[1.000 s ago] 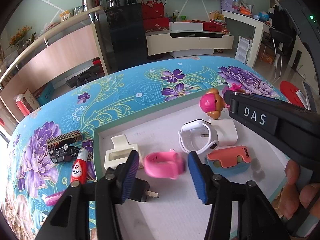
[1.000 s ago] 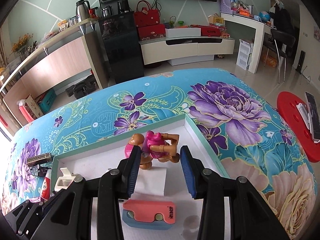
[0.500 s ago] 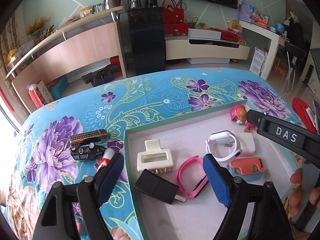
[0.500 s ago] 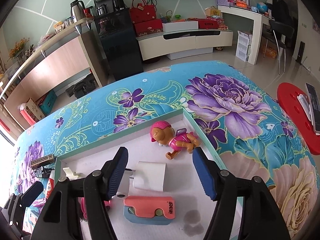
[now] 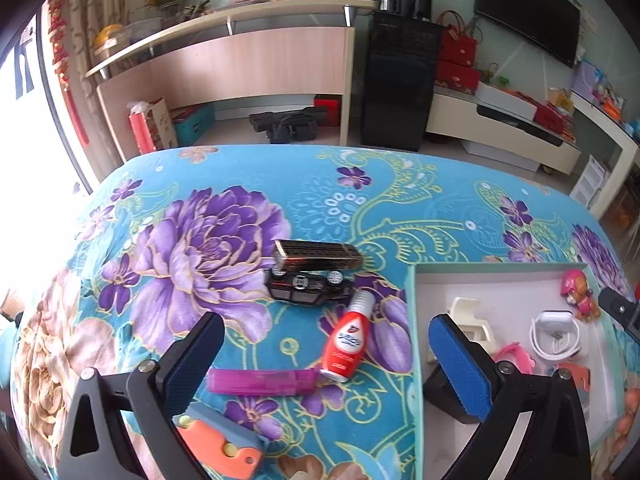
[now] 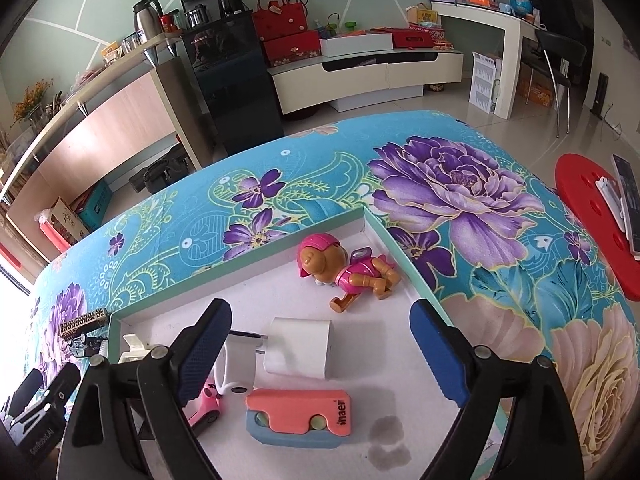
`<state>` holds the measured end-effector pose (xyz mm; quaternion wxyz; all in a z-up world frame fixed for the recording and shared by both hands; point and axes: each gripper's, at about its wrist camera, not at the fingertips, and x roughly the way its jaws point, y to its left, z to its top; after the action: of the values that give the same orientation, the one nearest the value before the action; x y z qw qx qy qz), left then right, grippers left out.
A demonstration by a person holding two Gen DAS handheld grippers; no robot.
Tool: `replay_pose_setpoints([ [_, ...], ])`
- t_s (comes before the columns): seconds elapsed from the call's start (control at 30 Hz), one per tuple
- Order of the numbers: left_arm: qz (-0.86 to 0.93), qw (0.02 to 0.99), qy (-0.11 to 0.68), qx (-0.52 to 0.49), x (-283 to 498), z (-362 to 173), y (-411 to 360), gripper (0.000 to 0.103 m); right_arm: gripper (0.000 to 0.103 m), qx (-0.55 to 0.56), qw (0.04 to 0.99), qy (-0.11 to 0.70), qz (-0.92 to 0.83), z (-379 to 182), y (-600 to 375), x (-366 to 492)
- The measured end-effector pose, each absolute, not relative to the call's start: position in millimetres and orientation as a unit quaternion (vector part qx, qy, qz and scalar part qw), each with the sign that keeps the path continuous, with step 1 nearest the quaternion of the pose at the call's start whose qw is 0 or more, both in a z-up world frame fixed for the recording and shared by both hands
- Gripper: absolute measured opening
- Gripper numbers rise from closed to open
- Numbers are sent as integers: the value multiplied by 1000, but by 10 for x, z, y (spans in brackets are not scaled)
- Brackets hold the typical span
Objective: Organize rigid objects
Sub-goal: 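Move both open tools back toward the red bottle and orange toy on the bed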
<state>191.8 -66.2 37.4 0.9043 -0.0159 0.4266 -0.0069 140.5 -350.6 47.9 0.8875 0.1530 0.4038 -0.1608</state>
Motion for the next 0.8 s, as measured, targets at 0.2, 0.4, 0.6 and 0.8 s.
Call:
replay_pose_setpoints([
  [0.2, 81, 899, 425, -63, 1912, 376, -11, 103, 91, 127, 904, 391, -118, 573, -3193, 1474],
  [0.4, 121, 889, 433, -92, 1871, 316, 341, 103, 91, 109, 912, 394, -40, 585, -2657, 1584],
  [0.6, 120, 886, 438, -98, 1842, 299, 409, 103, 91, 83, 911, 405, 12, 533, -2197, 1643],
  [0.8, 108, 880, 453, -95, 1786, 219, 398, 103, 91, 65, 907, 414, 43, 467, -1925, 1670],
])
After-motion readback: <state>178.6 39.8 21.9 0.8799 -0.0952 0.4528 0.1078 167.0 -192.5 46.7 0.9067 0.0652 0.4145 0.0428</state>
